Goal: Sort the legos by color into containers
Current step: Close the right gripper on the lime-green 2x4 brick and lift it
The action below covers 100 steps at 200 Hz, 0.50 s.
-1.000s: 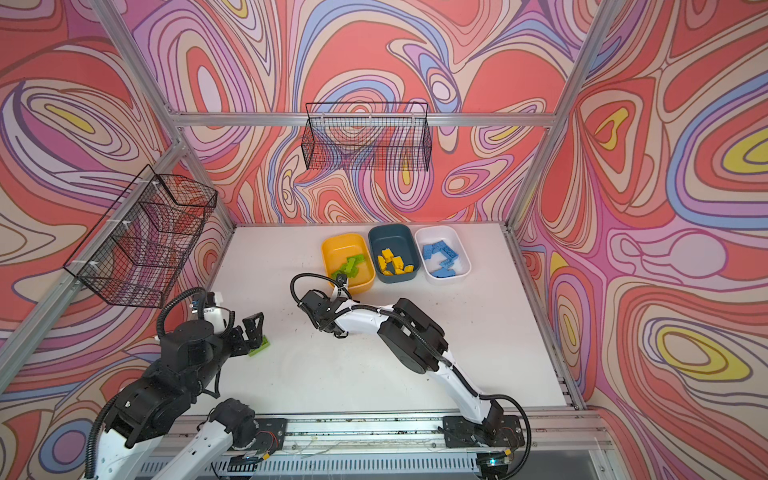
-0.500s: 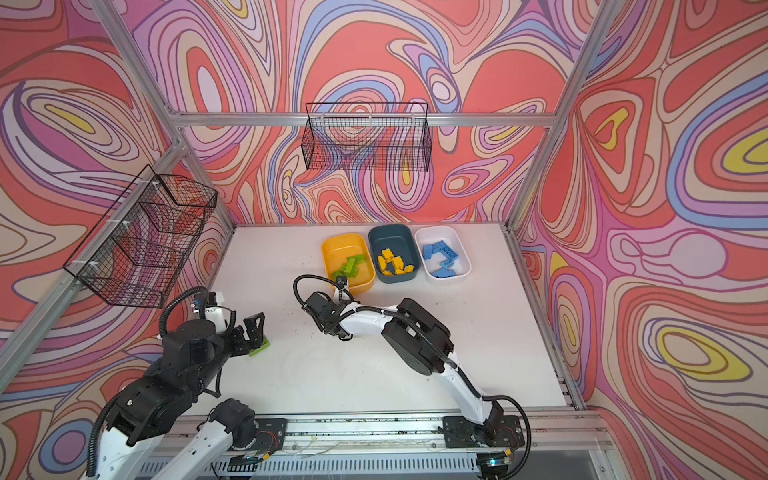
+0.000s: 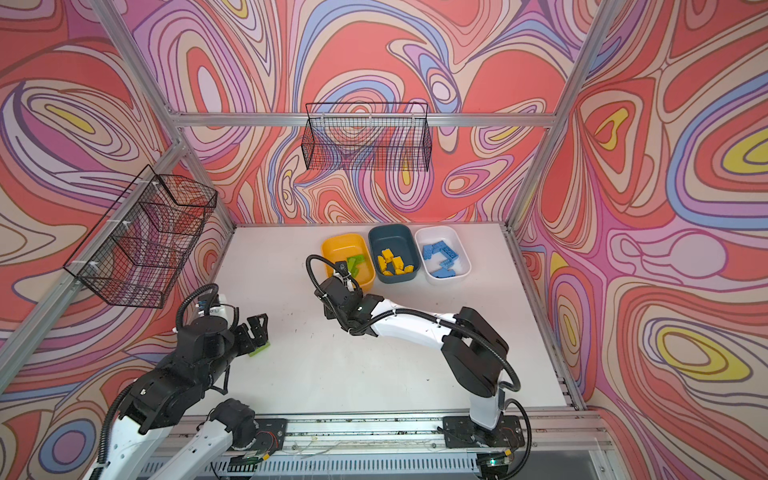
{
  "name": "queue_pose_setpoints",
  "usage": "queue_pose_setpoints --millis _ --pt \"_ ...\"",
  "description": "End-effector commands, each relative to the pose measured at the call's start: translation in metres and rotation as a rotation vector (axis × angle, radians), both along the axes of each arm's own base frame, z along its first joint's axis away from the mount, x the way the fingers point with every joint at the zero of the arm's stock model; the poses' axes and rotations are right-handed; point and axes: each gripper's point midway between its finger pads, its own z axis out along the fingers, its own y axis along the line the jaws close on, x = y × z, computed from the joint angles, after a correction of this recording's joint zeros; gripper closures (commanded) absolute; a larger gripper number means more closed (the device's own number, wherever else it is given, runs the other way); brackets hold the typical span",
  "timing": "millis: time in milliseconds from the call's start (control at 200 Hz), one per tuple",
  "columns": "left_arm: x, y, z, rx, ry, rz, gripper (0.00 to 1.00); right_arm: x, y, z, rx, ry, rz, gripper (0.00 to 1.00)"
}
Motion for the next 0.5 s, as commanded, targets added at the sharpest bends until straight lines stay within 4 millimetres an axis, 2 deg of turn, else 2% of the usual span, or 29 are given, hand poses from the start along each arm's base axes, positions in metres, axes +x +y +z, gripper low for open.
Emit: queue_pose_setpoints --millis 0,75,290,310,411,496 --pt "-0.002 -0.004 -0.022 -0.062 0.067 0.034 0.08 -0.007 0.007 0.036 0.024 -0.071 0.12 0.47" --pt "-0.003 -0.008 -0.031 -0.091 0.104 0.04 0.08 -0.002 0.004 0.054 0.04 -0.09 0.131 0.47" --pt "-0.011 -0.009 -0.057 -0.159 0.149 0.083 0.1 0.043 -0.01 0.069 0.133 -0.057 0.148 0.47" --pt "-0.012 -0.009 -0.061 -0.164 0.154 0.085 0.1 0.049 -0.009 0.059 0.123 -0.039 0.149 0.47" --pt "-0.016 -0.011 -0.075 -0.192 0.17 0.086 0.1 0.073 -0.011 0.054 0.148 -0.021 0.153 0.47" --pt "-0.014 -0.019 -0.08 -0.22 0.163 0.055 0.07 0.093 -0.013 0.047 0.176 -0.009 0.153 0.48"
